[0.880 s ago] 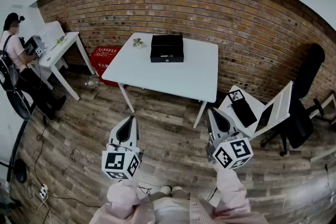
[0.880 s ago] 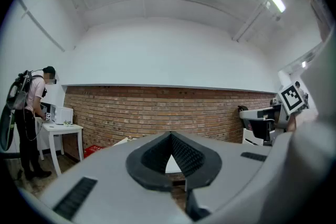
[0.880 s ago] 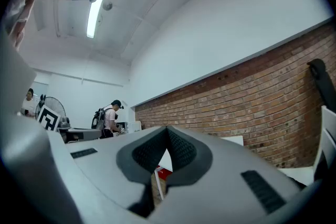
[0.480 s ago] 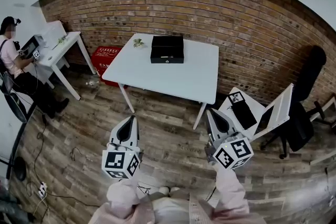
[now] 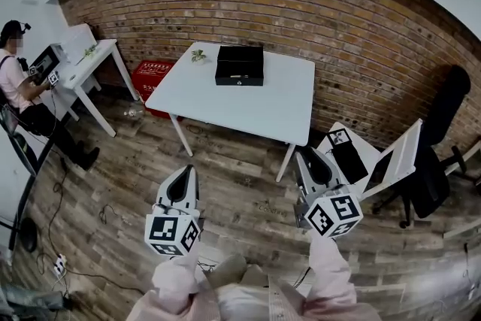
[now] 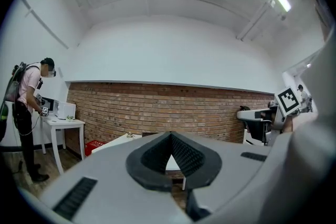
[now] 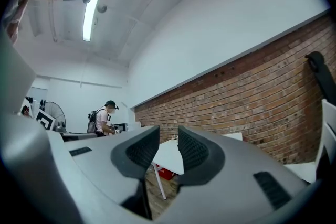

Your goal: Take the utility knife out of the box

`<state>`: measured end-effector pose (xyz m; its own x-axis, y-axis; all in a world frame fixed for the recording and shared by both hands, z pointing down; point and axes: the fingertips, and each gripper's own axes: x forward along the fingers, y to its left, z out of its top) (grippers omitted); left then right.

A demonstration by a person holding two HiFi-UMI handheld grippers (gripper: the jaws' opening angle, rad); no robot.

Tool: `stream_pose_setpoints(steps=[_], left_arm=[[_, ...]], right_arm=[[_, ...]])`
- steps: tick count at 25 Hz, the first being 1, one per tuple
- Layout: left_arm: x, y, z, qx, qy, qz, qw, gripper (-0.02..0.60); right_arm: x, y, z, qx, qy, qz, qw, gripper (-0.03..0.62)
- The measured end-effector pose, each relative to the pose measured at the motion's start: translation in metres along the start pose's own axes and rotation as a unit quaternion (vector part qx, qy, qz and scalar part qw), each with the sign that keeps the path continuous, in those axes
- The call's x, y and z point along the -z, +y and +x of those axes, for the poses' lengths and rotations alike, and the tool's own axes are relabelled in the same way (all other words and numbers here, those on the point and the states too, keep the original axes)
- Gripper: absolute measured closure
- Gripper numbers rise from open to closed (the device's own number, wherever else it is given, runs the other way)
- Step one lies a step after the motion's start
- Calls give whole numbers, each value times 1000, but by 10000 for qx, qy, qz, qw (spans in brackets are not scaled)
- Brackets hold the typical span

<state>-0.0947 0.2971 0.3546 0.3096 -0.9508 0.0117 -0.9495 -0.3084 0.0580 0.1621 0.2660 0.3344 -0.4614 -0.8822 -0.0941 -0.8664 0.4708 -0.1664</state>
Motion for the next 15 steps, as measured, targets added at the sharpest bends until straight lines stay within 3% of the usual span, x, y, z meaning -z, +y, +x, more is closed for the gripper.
stream_pose_setpoints(steps=[6, 15], left_arm=[[7, 7, 3, -82, 40, -92, 9999, 589], [17, 26, 53, -92, 39, -196, 9998, 589]], right_arm=[[13, -3, 7, 30, 91, 40, 9999, 455], [25, -31, 47, 123, 114, 75, 9998, 442]])
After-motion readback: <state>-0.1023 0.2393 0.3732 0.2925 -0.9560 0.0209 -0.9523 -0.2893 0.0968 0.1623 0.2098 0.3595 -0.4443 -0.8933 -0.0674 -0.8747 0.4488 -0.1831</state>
